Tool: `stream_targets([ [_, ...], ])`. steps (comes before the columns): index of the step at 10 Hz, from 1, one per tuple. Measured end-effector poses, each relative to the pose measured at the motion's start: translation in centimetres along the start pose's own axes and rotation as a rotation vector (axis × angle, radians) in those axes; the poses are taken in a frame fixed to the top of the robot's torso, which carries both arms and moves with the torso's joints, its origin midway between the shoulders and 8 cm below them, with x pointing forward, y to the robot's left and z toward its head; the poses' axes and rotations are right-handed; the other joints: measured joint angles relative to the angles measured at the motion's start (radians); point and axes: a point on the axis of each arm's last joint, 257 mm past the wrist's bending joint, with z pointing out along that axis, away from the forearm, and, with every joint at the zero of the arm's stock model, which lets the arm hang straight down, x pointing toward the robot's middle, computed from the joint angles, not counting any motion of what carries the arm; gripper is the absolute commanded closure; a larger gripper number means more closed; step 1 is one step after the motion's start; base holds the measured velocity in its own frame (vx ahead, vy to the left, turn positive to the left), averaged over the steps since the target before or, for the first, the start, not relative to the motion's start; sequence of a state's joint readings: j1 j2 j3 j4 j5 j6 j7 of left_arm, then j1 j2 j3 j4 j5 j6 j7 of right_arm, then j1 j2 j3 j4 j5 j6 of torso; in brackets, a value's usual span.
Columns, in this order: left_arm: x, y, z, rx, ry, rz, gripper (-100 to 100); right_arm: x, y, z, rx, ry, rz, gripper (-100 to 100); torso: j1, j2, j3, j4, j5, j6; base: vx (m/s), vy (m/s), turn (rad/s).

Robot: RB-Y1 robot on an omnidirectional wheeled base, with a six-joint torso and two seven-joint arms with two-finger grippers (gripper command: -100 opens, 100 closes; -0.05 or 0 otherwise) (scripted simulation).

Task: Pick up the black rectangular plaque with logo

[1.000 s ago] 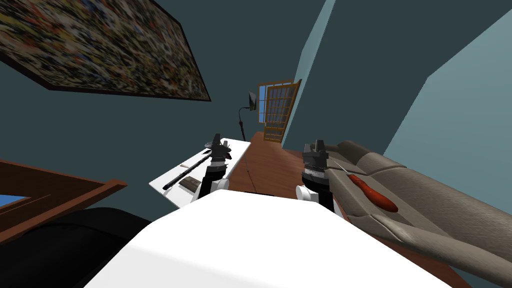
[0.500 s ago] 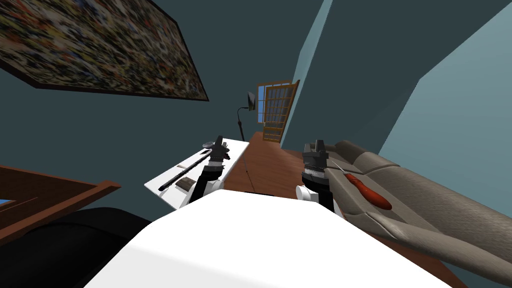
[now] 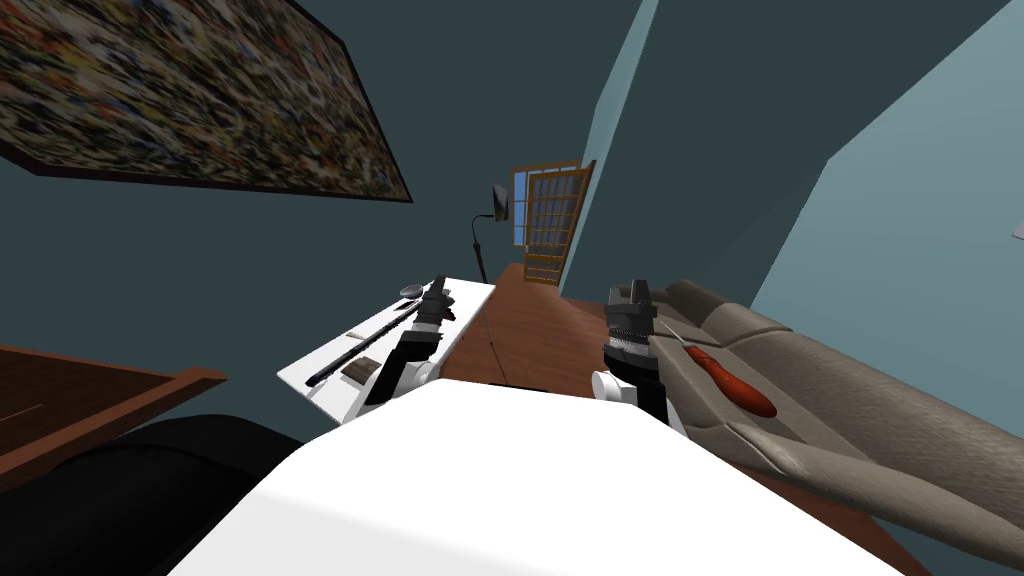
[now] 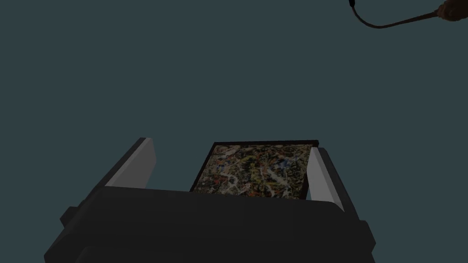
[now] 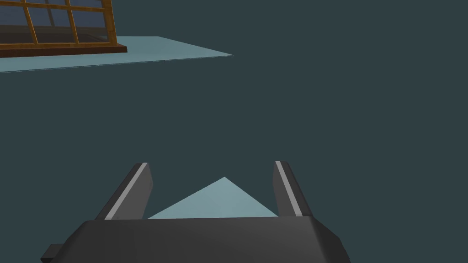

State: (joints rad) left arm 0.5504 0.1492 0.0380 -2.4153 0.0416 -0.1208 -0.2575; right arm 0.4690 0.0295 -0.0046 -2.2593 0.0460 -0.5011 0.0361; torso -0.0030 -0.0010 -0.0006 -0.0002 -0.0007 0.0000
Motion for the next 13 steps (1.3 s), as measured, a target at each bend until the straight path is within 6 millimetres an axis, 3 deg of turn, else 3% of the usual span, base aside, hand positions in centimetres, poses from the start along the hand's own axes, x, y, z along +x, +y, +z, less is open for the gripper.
stream_targets([
  [13, -2.7, 8.7, -2.2, -0.343, 0.060, 0.094, -100, 0.0, 0.0, 0.0, 0.000, 0.000, 0.000, 0, 0.002, 0.000, 0.000, 0.000, 0.000, 0.000, 0.025, -0.029, -0.015],
])
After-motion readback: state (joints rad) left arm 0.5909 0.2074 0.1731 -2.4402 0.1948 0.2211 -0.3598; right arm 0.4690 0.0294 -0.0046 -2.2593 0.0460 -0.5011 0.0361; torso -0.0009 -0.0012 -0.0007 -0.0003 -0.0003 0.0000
